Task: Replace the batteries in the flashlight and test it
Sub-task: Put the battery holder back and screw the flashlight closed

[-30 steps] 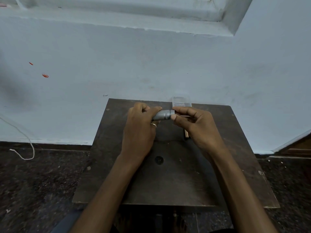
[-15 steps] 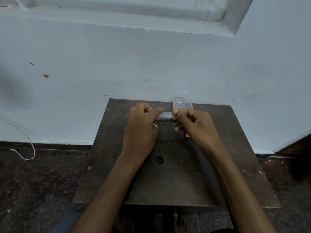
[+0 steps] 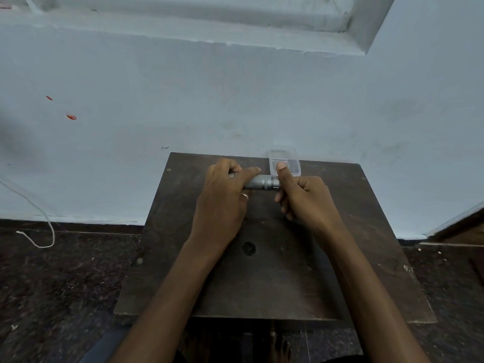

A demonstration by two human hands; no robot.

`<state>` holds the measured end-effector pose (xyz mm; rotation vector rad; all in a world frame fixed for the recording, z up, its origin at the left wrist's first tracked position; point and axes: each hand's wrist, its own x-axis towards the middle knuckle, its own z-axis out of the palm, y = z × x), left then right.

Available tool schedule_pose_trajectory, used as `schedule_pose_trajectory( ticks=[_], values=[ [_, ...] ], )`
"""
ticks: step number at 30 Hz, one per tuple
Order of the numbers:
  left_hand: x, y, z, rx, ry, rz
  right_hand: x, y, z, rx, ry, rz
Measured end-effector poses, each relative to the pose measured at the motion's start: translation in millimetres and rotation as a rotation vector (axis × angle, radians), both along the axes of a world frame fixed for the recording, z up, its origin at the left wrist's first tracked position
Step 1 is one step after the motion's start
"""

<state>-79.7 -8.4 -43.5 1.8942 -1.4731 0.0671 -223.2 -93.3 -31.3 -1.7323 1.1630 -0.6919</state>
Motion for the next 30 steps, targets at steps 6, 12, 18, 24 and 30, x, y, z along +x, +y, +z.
schedule_pose_trajectory(
  ticks=[6, 12, 18, 24, 30],
  values=[
    [1.5, -0.1, -0.9, -0.007, 0.021, 0.007, -6.0, -2.9, 1.5, 0.027, -0.022, -0.042],
    [2.1, -0.4, -1.1, -0.007, 0.024, 0.010, -15.6, -11.4, 2.0, 0.073, -0.222, 0.217],
    [1.0, 0.4, -0.9, -0.009, 0.020, 0.009, -6.4, -5.0, -1.6, 0.107, -0.189, 0.145],
    [1.6, 0.2, -0.3, 0.001, 0.013, 0.012, 3.1, -0.9, -3.2, 0.066, -0.032, 0.023],
    [2.1, 0.3, 0.3, 0.001, 0.016, 0.023, -9.3, -9.7, 0.0, 0.140, -0.291, 0.209]
  ],
)
